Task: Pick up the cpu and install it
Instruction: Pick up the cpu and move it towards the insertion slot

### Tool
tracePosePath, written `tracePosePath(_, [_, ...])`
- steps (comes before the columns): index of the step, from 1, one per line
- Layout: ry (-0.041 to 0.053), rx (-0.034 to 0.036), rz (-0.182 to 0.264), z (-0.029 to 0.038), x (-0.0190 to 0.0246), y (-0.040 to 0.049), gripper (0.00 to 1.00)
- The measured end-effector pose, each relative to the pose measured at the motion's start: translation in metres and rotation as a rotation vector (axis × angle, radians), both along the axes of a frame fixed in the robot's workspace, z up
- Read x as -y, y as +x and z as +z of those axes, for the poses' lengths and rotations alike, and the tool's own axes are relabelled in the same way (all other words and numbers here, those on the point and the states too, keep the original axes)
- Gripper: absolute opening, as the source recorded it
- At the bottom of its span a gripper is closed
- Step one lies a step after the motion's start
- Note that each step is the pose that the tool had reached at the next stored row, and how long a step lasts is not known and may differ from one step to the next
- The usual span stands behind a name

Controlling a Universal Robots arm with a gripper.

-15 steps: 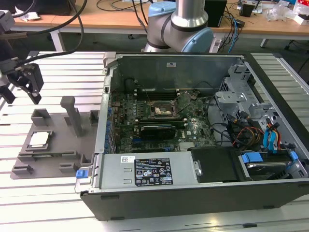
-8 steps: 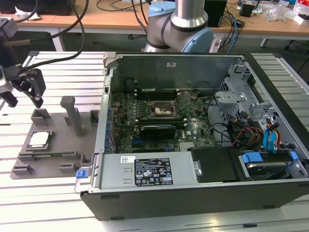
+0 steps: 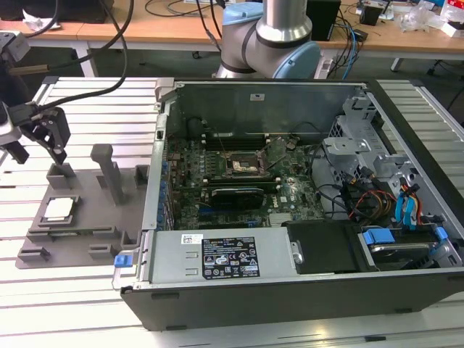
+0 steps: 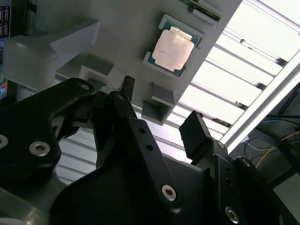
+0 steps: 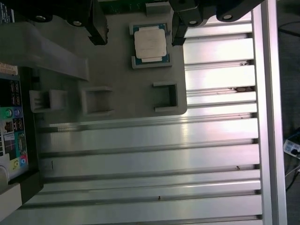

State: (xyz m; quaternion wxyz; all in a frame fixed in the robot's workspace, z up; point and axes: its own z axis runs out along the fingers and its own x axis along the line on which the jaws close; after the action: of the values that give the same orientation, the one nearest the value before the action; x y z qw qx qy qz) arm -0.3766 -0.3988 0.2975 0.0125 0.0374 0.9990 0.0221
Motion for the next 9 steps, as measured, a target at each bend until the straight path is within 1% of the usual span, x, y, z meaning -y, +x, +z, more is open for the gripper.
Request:
tracePosePath(3, [0.0, 0.0001, 0.0, -0.0023, 0.0, 0.0, 0.66])
tracePosePath(7, [0.0, 0.0, 0.0, -0.0087, 0.0, 0.0, 0.66])
tracePosePath(8, [0.0, 0.0001, 0.0, -0.0093, 0.0, 0.0, 0.66])
tracePosePath(9, [-0.005, 0.0, 0.0, -0.0097, -0.0001, -0.0001, 0.66])
